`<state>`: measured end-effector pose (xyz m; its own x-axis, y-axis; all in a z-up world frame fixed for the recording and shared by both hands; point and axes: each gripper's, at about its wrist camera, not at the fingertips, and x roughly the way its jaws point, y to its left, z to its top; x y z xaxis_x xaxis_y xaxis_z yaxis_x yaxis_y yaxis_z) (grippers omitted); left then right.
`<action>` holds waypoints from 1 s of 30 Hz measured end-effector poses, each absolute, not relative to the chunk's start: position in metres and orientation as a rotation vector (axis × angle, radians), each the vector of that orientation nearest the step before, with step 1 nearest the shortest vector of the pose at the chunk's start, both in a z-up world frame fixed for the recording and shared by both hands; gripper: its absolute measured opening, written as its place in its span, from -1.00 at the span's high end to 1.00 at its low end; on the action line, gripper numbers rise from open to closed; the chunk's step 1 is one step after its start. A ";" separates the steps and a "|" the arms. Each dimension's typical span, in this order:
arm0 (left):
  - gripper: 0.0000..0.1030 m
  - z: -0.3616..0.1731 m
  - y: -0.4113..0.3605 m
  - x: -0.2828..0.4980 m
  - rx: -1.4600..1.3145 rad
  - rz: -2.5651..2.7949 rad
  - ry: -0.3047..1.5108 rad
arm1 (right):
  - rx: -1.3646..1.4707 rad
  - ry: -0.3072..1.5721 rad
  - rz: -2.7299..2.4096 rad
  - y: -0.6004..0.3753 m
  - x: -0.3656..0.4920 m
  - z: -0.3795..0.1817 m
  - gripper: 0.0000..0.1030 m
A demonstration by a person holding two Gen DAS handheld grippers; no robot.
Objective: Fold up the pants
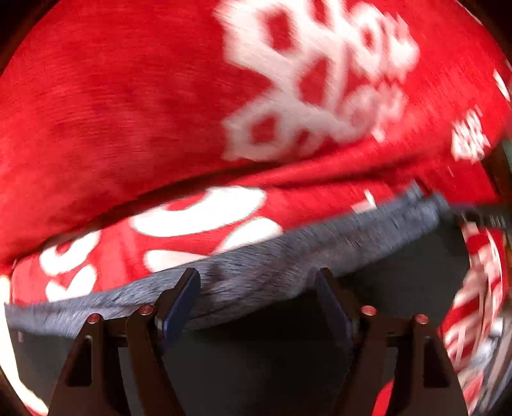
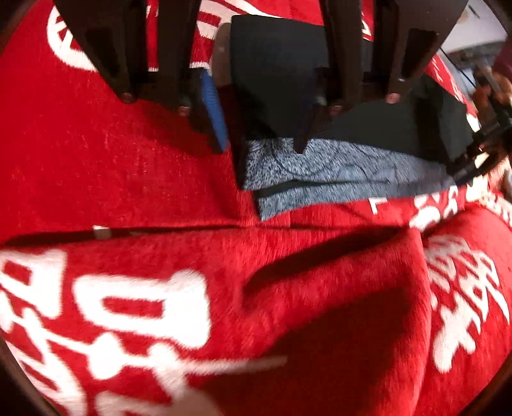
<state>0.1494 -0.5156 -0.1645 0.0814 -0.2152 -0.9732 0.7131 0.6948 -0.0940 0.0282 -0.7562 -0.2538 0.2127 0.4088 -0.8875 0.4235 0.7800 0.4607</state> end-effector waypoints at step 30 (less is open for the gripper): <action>-0.26 -0.143 -0.480 0.165 0.415 -0.522 1.308 | 0.981 1.226 -0.159 -0.773 -0.010 -0.219 0.44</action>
<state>0.1647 -0.4796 -0.1426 0.1738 -0.1281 -0.9764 0.5797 0.8148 -0.0037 -0.0095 -0.7729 -0.2186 0.3818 0.3853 -0.8401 0.5874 0.6007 0.5424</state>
